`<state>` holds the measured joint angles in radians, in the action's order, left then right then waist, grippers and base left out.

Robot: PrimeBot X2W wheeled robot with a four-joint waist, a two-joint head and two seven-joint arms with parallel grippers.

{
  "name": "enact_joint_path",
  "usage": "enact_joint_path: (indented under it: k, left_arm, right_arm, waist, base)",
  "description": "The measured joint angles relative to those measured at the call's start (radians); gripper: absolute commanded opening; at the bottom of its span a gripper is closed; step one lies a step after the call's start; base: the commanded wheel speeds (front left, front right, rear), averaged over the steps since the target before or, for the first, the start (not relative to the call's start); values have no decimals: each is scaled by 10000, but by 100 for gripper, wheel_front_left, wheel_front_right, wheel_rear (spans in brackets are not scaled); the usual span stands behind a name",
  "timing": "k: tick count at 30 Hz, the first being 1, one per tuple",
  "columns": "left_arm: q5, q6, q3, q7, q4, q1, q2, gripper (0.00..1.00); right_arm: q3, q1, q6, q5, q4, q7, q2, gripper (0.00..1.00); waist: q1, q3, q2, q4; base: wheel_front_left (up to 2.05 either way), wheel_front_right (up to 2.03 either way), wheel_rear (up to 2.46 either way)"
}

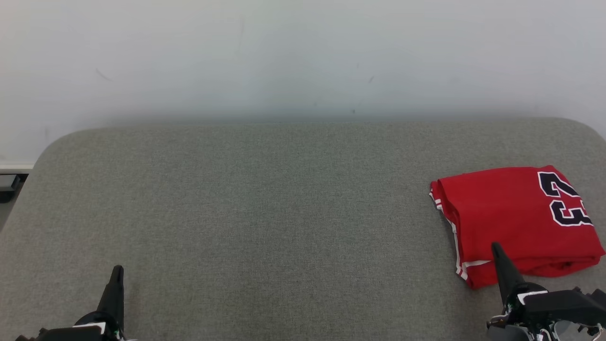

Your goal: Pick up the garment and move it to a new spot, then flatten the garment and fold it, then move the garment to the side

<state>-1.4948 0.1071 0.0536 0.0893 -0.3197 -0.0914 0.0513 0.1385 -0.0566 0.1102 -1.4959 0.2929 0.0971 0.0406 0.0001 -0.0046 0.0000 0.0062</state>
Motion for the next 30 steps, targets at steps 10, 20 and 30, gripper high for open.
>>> enact_joint_path:
  k: [10, 20, 30]
  left_arm:
    - [-974, 171, 370, 244, 184, 0, -117, 0]
    - [-988, 171, 372, 244, 190, 0, -127, 0]
    - [-988, 171, 370, 244, 194, 0, -128, 0]
  right_arm:
    - [-10, -222, 100, -1030, 63, 174, 4, 0]
    - [-12, -329, 102, -1049, 67, 174, 4, 0]
    - [-15, -330, 102, -1053, 65, 173, 4, 0]
  waist:
    - [-1, 62, 0, -63]
    - [-1, 62, 0, -63]
    - [-1, 63, 0, -63]
  base:
    - [0, 0, 0]
    - [0, 0, 0]
    - [0, 0, 0]
